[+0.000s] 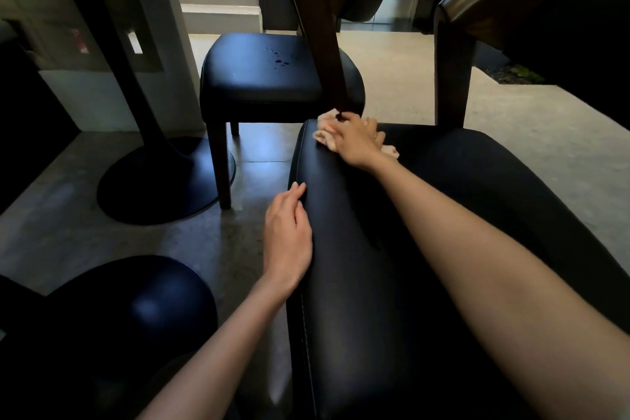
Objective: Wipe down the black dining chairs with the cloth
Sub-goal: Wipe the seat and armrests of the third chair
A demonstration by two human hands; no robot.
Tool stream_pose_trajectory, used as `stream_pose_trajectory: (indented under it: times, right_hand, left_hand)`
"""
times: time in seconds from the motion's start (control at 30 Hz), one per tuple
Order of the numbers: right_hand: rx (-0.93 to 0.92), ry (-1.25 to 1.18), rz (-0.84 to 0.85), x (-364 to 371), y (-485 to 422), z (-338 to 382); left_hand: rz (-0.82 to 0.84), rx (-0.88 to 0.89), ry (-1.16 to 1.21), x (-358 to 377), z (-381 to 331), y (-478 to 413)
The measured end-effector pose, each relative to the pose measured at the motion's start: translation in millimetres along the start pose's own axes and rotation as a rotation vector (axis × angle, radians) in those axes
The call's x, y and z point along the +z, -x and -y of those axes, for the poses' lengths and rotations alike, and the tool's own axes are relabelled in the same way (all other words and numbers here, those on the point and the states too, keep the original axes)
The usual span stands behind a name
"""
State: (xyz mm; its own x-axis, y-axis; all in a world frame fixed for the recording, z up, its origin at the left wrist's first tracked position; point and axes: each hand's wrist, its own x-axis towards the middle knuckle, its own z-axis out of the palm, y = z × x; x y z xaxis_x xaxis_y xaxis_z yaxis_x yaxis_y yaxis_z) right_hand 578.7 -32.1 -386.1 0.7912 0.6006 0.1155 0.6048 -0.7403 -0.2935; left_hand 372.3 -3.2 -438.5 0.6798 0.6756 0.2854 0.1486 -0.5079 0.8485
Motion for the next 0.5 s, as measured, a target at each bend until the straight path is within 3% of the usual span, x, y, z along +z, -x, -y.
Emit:
stream_pose_trajectory:
  times: [0.3, 0.5]
  right_hand:
    - [-0.197, -0.036, -0.047, 7.0, 18.1, -2.7]
    - [-0.35, -0.228, -0.001, -7.5, 123.7, -9.9]
  left_hand:
    - [-0.005, -0.003, -0.006, 0.7, -0.7, -2.1]
    - [0.004, -0.026, 0.019, -1.7, -1.9, -0.7]
